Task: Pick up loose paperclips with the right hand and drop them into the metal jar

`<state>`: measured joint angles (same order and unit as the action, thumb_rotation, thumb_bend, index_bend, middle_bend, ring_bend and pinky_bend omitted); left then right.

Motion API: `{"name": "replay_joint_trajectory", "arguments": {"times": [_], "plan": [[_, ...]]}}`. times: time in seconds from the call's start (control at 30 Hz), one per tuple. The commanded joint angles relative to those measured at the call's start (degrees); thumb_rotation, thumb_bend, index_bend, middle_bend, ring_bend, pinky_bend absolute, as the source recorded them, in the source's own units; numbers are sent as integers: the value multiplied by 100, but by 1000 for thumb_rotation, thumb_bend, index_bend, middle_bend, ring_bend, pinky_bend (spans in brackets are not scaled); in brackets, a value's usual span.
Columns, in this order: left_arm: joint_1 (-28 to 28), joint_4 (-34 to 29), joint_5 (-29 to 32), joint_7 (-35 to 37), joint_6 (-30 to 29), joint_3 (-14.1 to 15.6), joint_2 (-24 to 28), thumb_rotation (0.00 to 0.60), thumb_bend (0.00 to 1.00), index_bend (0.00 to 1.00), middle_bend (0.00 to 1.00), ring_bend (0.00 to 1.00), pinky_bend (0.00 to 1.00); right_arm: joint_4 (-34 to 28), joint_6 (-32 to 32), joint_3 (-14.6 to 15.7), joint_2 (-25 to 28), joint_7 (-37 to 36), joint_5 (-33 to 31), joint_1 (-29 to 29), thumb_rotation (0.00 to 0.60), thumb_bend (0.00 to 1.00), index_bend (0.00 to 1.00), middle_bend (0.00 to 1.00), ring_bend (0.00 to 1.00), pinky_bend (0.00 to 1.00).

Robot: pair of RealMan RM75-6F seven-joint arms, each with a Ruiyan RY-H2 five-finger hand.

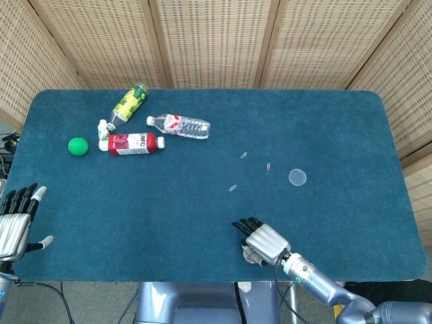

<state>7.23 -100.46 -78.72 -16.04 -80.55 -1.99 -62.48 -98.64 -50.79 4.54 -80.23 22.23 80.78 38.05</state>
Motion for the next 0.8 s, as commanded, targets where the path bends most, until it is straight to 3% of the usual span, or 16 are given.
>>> {"name": "replay_joint_trajectory", "arguments": {"times": [0.03,0.37,0.57,0.8], "plan": [[-3,-1,-1,6,-4,0,1,600,0,0,0,0,0,64,43,-32,-41,70,-98,2,600,434,629,33,0,101],[0,3,11,3,10,-1,5,600,0,0,0,0,0,-24,109,-57,-63,158,-244,-19,600,434,630,33,0,101],[0,5,13,-2,10,-2,0,600,0,0,0,0,0,-39,97,-67,-71,146,-209,-29,600,297,560,33,0,101],[-1,13,15,6,10,-4,-2,600,0,0,0,0,0,-103,39,-104,-48,72,-123,-40,600,273,526,33,0,101]]}}
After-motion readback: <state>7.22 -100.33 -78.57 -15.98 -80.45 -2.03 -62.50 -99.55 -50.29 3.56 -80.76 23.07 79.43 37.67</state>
